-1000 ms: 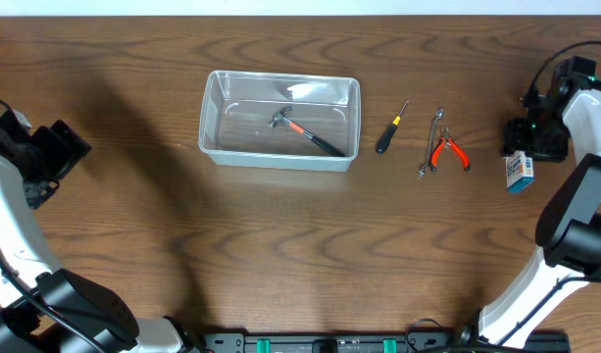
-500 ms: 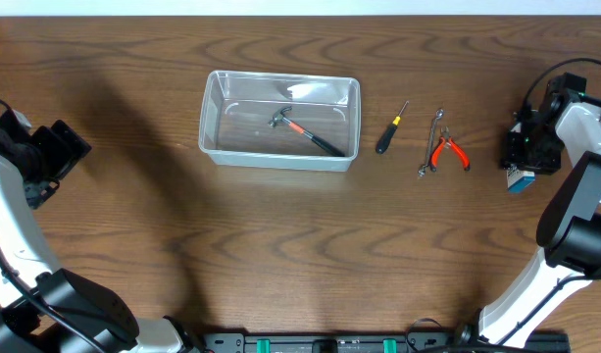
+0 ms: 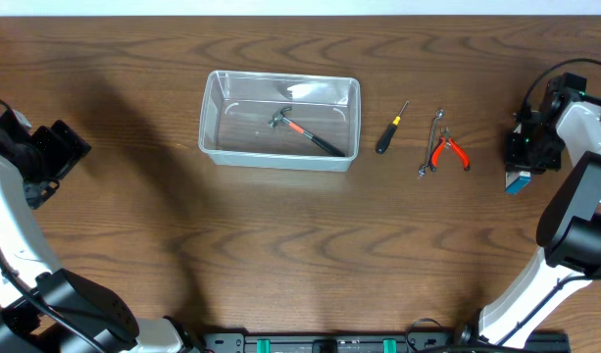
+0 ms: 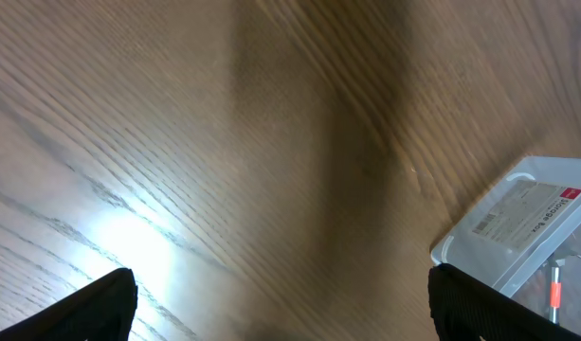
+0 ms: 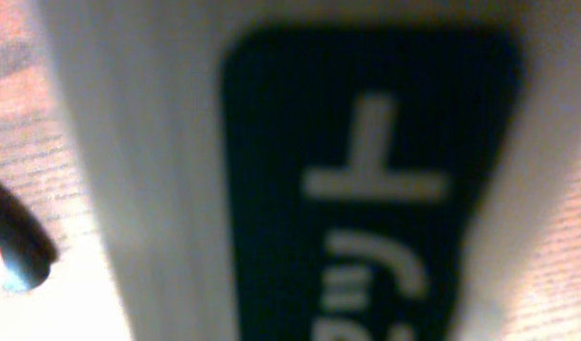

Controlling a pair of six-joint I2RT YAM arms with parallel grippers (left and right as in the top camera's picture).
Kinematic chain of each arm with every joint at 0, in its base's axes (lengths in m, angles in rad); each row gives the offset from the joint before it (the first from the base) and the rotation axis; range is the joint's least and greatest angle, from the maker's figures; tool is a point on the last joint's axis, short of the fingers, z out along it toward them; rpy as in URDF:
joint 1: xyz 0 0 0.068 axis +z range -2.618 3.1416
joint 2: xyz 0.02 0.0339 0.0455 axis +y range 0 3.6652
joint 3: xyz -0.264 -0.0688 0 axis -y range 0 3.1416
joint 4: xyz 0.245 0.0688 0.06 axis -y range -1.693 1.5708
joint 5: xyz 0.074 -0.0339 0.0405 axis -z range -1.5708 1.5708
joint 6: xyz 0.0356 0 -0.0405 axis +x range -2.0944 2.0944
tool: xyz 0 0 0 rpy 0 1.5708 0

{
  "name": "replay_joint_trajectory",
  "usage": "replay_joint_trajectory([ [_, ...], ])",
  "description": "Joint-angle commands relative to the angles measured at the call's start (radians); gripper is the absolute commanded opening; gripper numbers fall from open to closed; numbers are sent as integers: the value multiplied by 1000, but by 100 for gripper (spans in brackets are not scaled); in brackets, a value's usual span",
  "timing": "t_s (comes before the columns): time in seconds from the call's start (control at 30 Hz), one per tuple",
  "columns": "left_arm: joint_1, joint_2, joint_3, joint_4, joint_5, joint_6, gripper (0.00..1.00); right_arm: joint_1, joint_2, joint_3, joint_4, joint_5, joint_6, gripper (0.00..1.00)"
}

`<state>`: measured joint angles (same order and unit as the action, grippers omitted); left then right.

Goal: Pack container
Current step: 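Lift the screwdriver set box and carry it over the container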

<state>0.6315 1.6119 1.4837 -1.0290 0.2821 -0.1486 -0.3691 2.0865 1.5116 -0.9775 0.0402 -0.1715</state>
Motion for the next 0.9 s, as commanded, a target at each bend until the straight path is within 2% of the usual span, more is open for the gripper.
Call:
replay_joint_trajectory([
  [0.0, -5, -9, 11, -3, -6, 18, 90, 10, -10, 101, -23, -16, 14, 1],
  [0.23, -5, -9, 11, -3, -6, 18, 90, 103, -13, 396, -145, -34, 14, 1],
  [0.4, -5, -9, 11, -3, -6, 17, 91, 251, -13, 637, -199, -71, 13, 6],
  [0.53, -5, -9, 11, -3, -6, 18, 90, 372, -13, 755, -200, -141, 13, 6],
  [0.67, -5, -9, 11, -3, -6, 17, 90, 527, -13, 817, -145, -158, -10, 7],
  [0.87, -5, -9, 11, -3, -6, 18, 90, 729, -11, 811, -80, -157, -98, 12],
])
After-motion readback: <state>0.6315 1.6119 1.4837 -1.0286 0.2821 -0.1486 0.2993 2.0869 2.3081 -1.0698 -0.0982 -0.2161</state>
